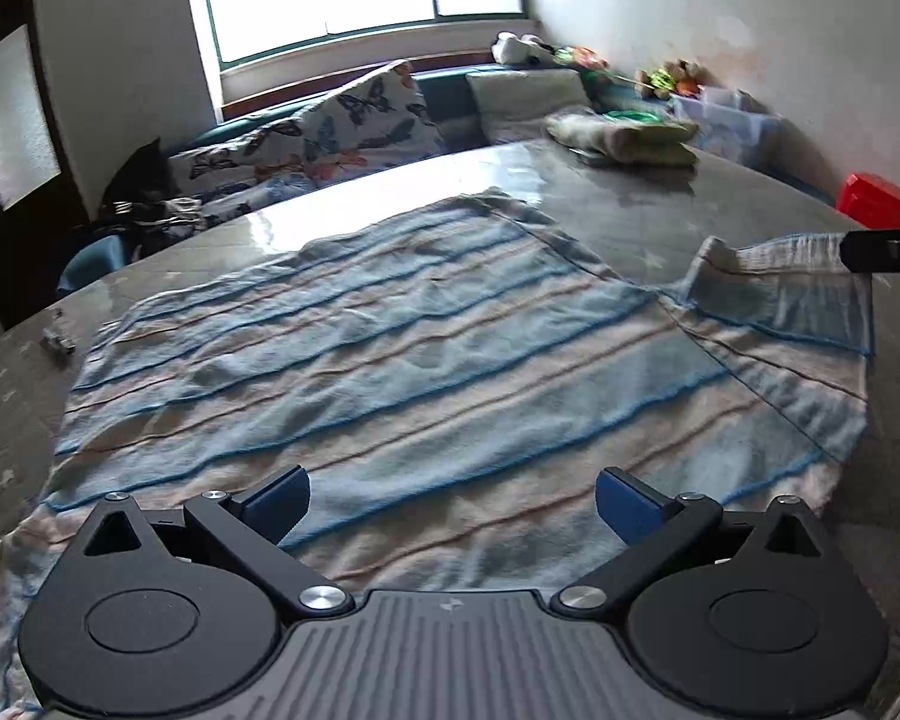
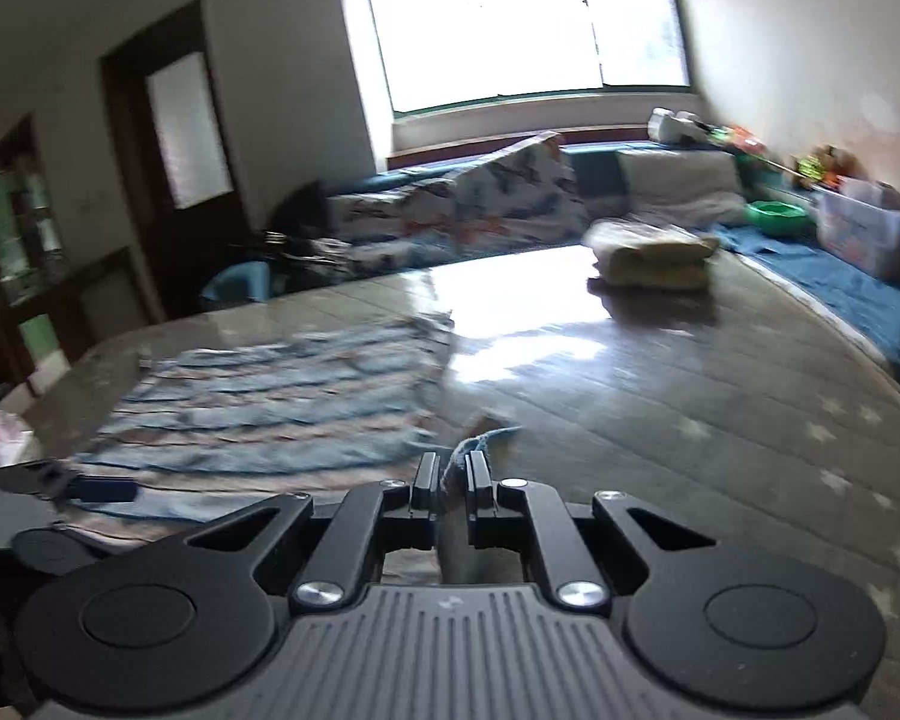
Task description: Fold clothes
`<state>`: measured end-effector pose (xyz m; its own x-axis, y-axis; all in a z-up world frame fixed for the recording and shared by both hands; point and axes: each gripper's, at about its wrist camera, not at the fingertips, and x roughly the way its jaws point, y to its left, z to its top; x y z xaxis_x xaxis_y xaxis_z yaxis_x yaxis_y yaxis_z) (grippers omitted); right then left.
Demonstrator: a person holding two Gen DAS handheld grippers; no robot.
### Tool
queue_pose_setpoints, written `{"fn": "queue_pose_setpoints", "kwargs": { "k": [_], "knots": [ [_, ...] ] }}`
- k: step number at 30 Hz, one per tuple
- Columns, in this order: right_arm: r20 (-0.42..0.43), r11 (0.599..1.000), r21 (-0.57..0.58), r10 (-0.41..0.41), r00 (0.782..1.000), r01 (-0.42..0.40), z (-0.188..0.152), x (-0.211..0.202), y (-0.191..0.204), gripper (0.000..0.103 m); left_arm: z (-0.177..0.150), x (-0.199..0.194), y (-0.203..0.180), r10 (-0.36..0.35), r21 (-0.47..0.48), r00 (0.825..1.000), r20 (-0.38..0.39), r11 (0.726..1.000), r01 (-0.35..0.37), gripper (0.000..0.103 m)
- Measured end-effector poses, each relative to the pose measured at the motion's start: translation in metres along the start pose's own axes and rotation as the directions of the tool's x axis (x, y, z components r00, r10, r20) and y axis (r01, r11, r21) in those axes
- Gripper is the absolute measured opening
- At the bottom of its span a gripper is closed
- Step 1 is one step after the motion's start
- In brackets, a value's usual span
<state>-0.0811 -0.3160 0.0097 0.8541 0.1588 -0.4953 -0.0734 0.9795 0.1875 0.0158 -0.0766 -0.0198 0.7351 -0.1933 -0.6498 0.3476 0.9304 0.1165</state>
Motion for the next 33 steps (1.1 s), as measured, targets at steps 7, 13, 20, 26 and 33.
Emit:
{"fn": "queue_pose_setpoints", "kwargs": {
  "k": [7, 13, 20, 26, 33],
  "knots": [
    [-0.029, 0.983, -0.091, 0.156, 0.987, -0.158, 0.004, 0.016, 0.052, 0.003, -0.003, -0.005, 0.029, 0.047, -0.087, 0.999, 0.001, 0.995, -0.047, 0.103],
    [-0.023, 0.994, -0.09, 0.056, 0.998, -0.058, -0.001, 0.01, 0.039, 0.01, -0.006, -0.006, 0.035, 0.045, -0.099, 0.999, -0.005, 0.994, -0.045, 0.103],
    [-0.104, 0.992, -0.061, -0.121, 0.987, 0.115, -0.027, 0.021, -0.004, 0.036, -0.007, -0.004, 0.024, 0.018, -0.074, 1.0, -0.015, 0.997, -0.019, 0.103],
    [-0.131, 0.973, -0.029, -0.233, 0.964, 0.231, -0.04, 0.027, -0.036, 0.041, -0.006, 0.001, 0.011, -0.004, -0.046, 0.999, -0.034, 0.999, 0.002, 0.103],
    [-0.148, 0.969, 0.013, -0.243, 0.959, 0.247, -0.045, 0.031, -0.049, 0.042, -0.006, 0.004, 0.004, -0.005, -0.032, 0.999, -0.044, 0.999, 0.004, 0.103]
  ]
}}
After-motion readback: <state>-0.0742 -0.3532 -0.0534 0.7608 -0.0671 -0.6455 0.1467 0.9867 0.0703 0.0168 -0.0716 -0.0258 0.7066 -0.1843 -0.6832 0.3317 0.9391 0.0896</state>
